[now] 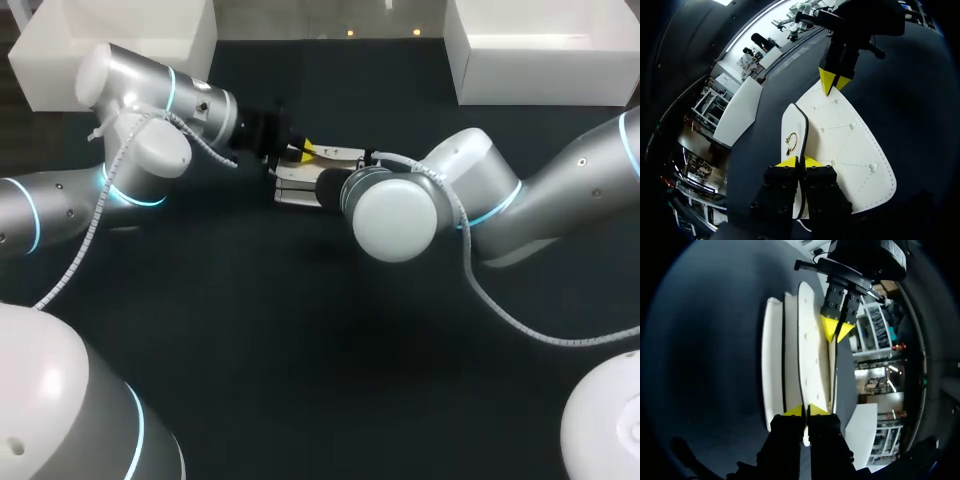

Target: Pick up the bag, open it, inspect its contents, close it, and place it on the opposite side

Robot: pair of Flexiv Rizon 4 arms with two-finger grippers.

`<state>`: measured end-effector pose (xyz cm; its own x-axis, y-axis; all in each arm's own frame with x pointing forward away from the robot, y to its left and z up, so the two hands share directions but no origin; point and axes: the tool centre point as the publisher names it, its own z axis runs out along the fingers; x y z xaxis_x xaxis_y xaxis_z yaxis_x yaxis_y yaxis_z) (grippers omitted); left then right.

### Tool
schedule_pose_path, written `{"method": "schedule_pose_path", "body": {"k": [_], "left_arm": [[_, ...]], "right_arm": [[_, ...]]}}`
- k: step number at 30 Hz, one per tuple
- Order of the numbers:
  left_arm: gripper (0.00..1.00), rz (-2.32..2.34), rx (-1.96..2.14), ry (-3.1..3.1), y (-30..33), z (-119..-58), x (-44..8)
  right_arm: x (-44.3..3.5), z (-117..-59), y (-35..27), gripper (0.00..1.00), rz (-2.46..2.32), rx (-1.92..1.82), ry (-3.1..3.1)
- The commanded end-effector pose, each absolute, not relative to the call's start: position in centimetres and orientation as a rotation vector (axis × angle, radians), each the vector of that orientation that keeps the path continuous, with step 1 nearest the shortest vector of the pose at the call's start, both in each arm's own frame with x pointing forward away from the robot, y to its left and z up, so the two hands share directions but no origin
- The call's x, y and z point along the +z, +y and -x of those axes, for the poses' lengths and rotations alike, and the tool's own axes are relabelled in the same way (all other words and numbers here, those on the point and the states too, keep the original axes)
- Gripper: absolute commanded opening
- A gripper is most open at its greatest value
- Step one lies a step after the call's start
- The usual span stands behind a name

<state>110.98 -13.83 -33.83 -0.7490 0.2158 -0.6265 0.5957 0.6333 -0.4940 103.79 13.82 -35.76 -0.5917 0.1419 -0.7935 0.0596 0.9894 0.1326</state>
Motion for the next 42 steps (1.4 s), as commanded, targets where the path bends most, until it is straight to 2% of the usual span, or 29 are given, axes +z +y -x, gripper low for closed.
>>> {"method": "schedule_pose_path", "body": {"k": [1, 8, 16, 17, 18, 22, 24, 25, 26, 27, 42], "left_arm": [[0.00, -0.610, -0.949, 2.343, -13.9, -111.0, -34.5], [0.00, -0.558, -0.925, 2.335, -13.5, -112.6, -35.6], [0.00, -0.621, -0.967, 2.305, -13.4, -111.6, -35.1], [0.12, -0.636, -0.971, 2.296, -13.3, -111.4, -35.0], [0.16, -0.636, -0.970, 2.295, -13.3, -111.2, -34.9], [0.27, -0.654, -0.973, 2.268, -13.4, -110.6, -34.5], [0.21, -0.662, -0.977, 2.256, -13.6, -110.5, -34.3], [0.16, -0.668, -0.976, 2.251, -13.7, -110.5, -34.3], [0.04, -0.678, -0.968, 2.245, -13.8, -110.5, -34.3], [0.00, -0.683, -0.971, 2.241, -13.9, -110.4, -34.3], [0.00, -0.705, -0.906, 2.247, -13.6, -110.2, -35.2]], "right_arm": [[-36.0, -103.9, 13.9, 0.00, -0.133, 0.128, 2.191], [-36.0, -103.9, 13.9, 0.00, -0.133, 0.128, 2.191], [-36.0, -103.9, 13.9, 0.00, -0.133, 0.128, 2.191], [-36.0, -103.9, 13.9, 0.00, -0.133, 0.128, 2.191], [-36.0, -103.9, 13.9, 0.00, -0.133, 0.128, 2.191], [-36.0, -103.9, 13.9, 0.00, -0.133, 0.128, 2.191], [-36.0, -103.9, 13.9, 0.00, -0.133, 0.128, 2.191], [-36.0, -103.9, 13.9, 0.00, -0.133, 0.128, 2.191], [-36.0, -103.9, 13.9, 0.00, -0.133, 0.128, 2.191], [-36.0, -103.9, 13.9, 0.00, -0.133, 0.128, 2.191], [-36.0, -103.9, 13.9, 0.00, -0.133, 0.128, 2.191]]}}
